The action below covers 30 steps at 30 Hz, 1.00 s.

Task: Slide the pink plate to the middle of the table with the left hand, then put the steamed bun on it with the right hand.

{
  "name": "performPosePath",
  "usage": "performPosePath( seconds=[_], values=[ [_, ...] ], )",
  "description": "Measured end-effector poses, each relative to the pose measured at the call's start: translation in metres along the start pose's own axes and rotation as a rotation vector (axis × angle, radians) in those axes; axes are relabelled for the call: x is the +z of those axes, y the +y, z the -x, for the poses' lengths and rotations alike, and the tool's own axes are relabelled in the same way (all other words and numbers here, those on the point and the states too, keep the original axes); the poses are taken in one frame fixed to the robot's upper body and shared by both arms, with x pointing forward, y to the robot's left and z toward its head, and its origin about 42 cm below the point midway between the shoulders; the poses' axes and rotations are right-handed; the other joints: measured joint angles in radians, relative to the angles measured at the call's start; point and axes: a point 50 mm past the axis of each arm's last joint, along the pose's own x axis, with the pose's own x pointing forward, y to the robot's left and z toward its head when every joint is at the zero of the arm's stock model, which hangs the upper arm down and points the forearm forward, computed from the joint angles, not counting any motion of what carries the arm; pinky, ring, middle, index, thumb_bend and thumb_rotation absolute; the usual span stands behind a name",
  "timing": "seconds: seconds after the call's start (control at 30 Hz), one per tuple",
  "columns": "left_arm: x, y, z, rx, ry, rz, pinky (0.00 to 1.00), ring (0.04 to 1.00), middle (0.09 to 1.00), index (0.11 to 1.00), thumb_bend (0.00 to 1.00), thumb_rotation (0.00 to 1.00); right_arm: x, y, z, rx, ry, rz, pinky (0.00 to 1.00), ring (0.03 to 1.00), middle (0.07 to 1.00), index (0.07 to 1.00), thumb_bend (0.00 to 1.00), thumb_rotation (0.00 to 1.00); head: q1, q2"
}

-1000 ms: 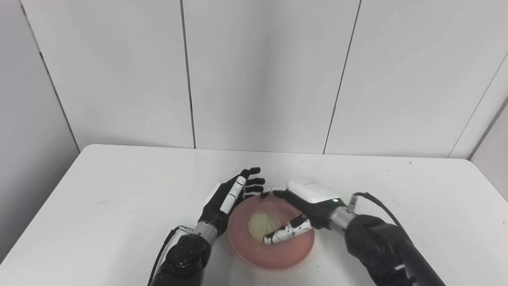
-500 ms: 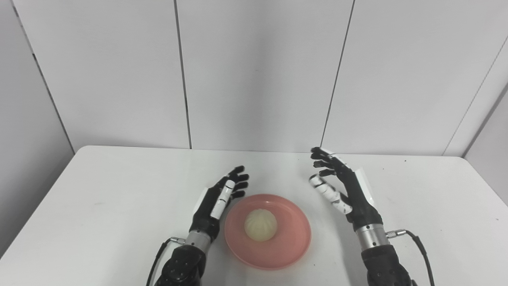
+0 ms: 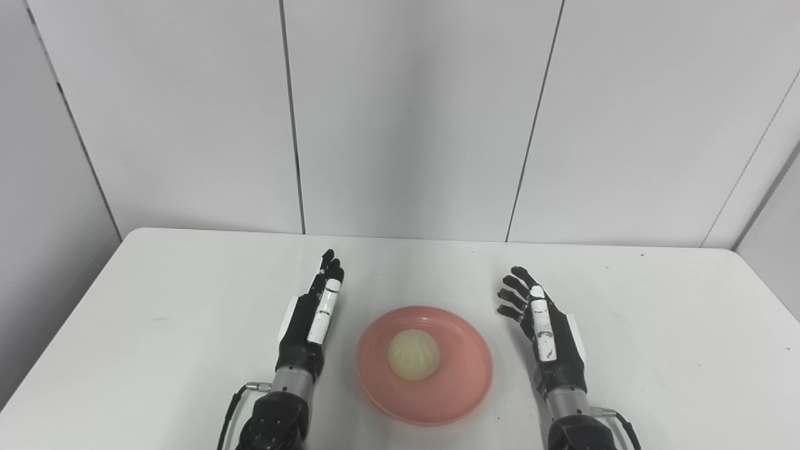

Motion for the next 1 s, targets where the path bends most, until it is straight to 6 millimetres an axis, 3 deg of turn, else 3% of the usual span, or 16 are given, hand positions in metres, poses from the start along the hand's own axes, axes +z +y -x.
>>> performPosePath(
  seconds=[0.13,0.4,1.0],
  values=[
    [0.003,-0.009,0.002,0.008,0.031,0.063,1.00,1.000,1.000,1.000,0.76,0.94,-0.001,0.008,0.001,0.022,0.019,0.008,0.79,0.833,0.855,0.854,0.78,1.00,-0.006,0.000],
    [-0.003,-0.006,0.003,0.035,0.078,0.132,1.00,1.000,1.000,1.000,0.71,0.95,-0.002,0.017,0.003,0.035,0.022,0.009,0.83,0.866,0.884,0.886,0.76,1.00,-0.006,-0.014],
    [-0.009,-0.007,0.001,0.032,0.075,0.137,1.00,1.000,1.000,1.000,0.73,0.91,-0.003,0.017,0.000,0.034,0.010,0.003,0.94,0.943,0.941,0.946,0.84,1.00,-0.008,-0.021]
  ],
)
